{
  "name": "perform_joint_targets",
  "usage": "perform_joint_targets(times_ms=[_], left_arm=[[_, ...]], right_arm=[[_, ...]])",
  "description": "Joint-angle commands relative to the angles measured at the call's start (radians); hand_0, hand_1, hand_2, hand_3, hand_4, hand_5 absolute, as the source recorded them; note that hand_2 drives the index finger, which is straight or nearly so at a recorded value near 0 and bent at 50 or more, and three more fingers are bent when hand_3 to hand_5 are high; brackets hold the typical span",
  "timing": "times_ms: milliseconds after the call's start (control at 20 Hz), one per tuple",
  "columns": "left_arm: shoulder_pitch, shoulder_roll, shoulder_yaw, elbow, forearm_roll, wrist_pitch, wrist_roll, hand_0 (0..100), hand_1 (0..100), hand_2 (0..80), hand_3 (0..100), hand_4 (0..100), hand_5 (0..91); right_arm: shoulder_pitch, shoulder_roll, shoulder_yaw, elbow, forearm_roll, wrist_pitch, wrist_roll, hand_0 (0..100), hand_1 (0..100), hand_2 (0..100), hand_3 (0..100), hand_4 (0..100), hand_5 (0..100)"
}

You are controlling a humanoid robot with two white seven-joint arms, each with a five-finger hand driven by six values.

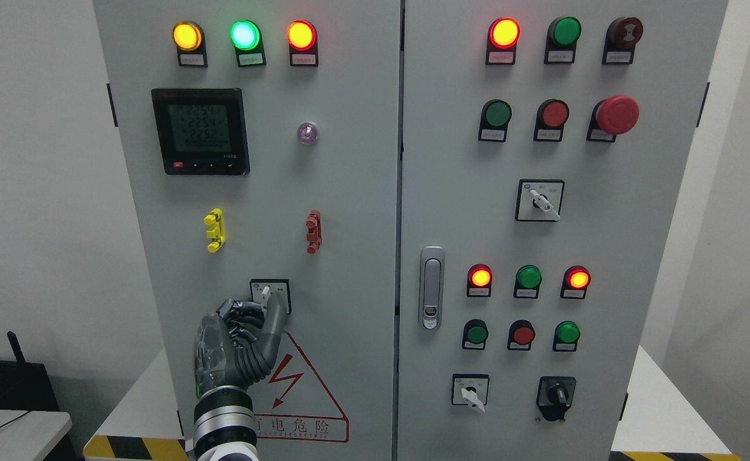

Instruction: Turn on light switch 1

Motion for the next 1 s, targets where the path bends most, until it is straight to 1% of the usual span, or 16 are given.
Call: perform_joint_targets(times_ms=[0,550,600,950], left_arm=[[0.000,0.000,-0.001,0.002,0.000,0.000,0.000,33,42,52.1,74,86,86.8],[0.000,0.002,0.000,0.002,0.001,0.000,-0.002,40,39,52.8,75,87,87.0],[0.000,0.002,0.000,0.002,0.000,0.000,-0.008,40,39,52.9,75,87,87.0],[0.000,0.002,0.002,0.002,0.000,0.000,-0.014,44,35,54.1,76,87,87.1]], right_arm=[[0.000,0.000,0.020,0.000,-0.026,0.000,0.000,12,39,0,0,0,0],[0.000,0.000,0.020,0.000,-0.026,0.000,0.000,12,39,0,0,0,0],[0.000,0.000,0.020,0.001,-0.026,0.000,0.000,12,39,0,0,0,0],[0.000,0.000,0.020,0.000,-0.026,0.000,0.000,12,39,0,0,0,0]])
